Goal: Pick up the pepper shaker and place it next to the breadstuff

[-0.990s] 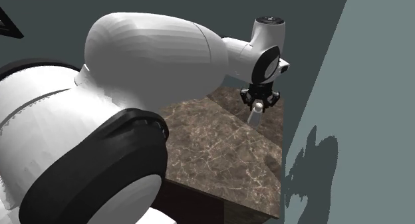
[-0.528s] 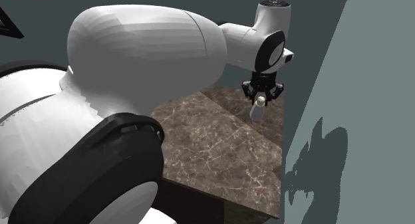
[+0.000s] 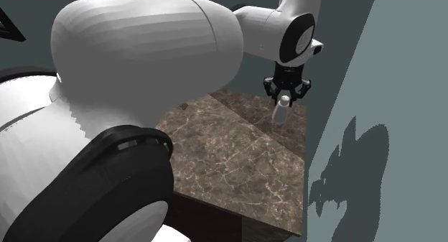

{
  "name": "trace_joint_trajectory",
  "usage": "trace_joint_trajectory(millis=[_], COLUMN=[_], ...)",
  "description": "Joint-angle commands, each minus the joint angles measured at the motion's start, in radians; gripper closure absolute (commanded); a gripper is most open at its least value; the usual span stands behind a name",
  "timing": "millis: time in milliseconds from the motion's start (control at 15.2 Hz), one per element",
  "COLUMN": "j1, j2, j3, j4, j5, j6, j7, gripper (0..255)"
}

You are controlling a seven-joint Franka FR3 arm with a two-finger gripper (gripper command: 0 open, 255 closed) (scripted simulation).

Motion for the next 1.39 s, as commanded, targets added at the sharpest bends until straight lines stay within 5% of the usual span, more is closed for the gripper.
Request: trace_joint_trajectory(millis=[0, 330, 1320], j1=[0.001, 0.003, 0.134], j2=[-0.005, -0.005, -0.225], j3=[0.002, 0.004, 0.252], j4=[0.03, 0.092, -0.132], j5=[-0.001, 0.002, -0.038], j6=[-0.035, -0.097, -0.138], j7=[-0.001, -0.006, 0.386], gripper=[255, 255, 255])
